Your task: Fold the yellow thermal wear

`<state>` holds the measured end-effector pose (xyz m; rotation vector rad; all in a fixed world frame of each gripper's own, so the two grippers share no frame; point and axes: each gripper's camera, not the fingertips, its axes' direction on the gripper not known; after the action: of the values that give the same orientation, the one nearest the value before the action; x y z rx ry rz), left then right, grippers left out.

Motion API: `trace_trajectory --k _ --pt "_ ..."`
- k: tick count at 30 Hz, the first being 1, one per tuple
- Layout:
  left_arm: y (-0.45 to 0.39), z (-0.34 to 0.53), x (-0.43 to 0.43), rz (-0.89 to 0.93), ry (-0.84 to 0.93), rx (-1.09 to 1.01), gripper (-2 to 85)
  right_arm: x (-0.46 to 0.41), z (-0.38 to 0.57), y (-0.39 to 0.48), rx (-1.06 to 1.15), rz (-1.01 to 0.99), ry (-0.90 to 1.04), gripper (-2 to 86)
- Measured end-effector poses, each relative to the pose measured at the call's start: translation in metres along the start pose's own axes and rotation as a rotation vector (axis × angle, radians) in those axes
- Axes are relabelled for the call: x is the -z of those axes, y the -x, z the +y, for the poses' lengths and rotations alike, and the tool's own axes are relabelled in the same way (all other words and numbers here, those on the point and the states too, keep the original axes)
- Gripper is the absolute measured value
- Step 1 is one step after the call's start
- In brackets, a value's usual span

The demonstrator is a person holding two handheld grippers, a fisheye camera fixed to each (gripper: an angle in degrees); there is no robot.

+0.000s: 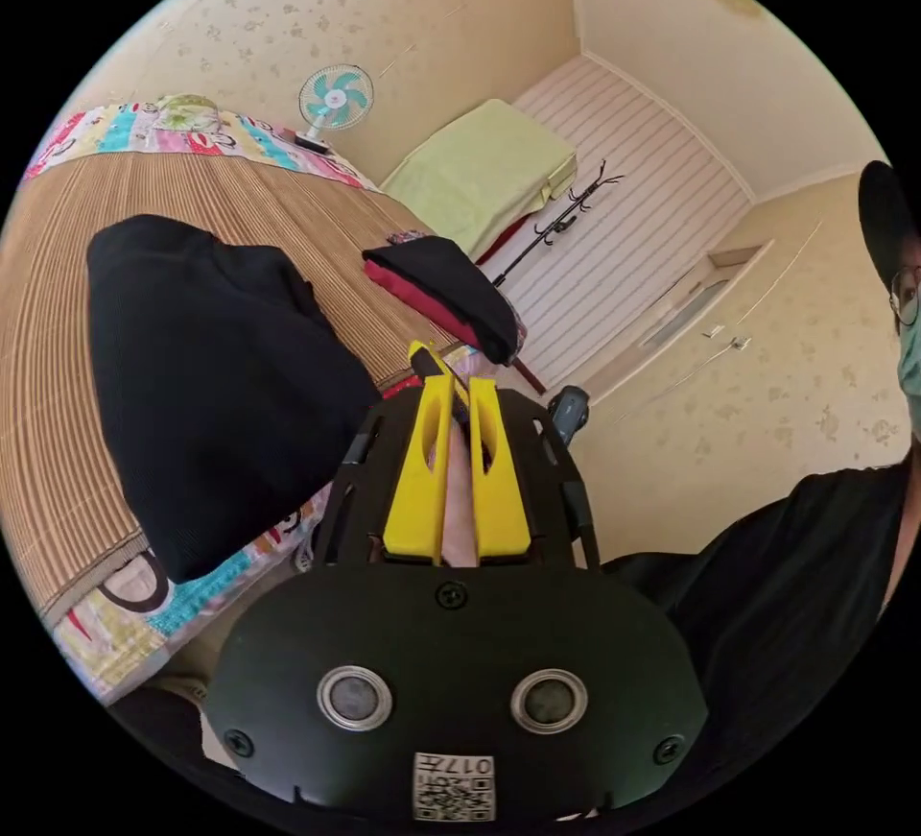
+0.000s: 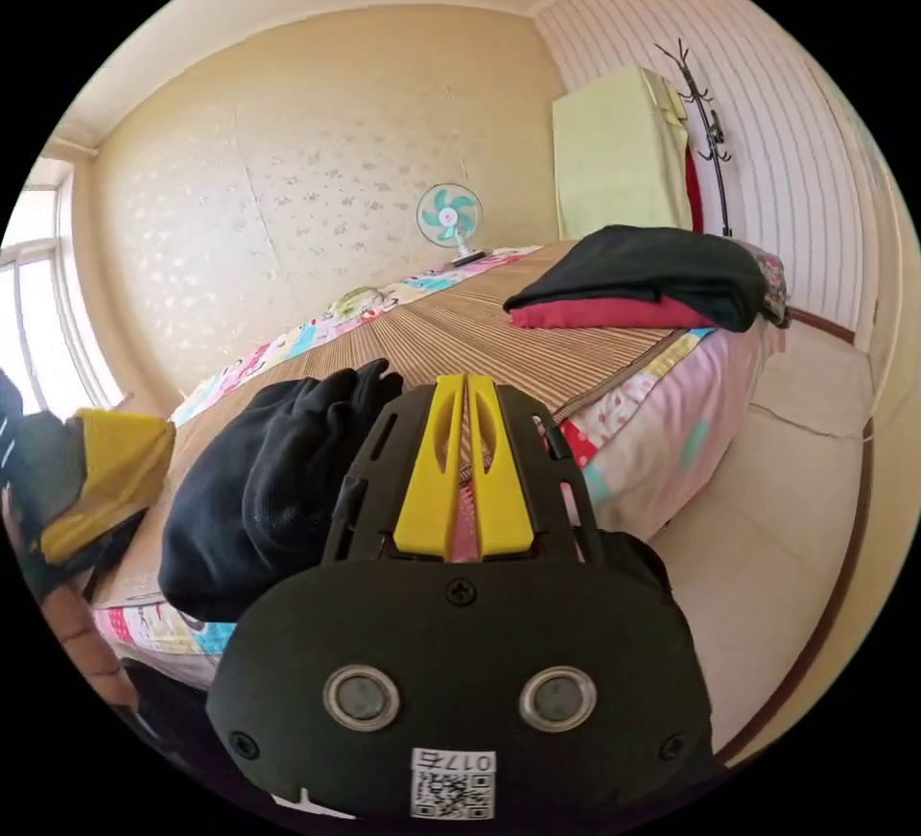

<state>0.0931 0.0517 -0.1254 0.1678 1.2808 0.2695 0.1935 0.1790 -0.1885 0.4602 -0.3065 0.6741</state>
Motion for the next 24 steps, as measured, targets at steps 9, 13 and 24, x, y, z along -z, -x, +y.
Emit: trace_trajectory --k 9,13,24 --pt "0.065 0.015 -0.052 -0.235 0.32 0.237 3.0 -0.008 -0.017 0.007 0.0 -0.218 0.099 6.7" --pt "0.062 0.02 -0.039 -0.209 0.219 0.233 1.1 0.023 -0.019 0.046 0.26 -0.256 -0.001 7.7" --pt "0.075 0.033 0.033 -0.42 -0.049 0.332 11.1 -0.012 0.001 0.097 0.639 0.012 0.124 1.2"
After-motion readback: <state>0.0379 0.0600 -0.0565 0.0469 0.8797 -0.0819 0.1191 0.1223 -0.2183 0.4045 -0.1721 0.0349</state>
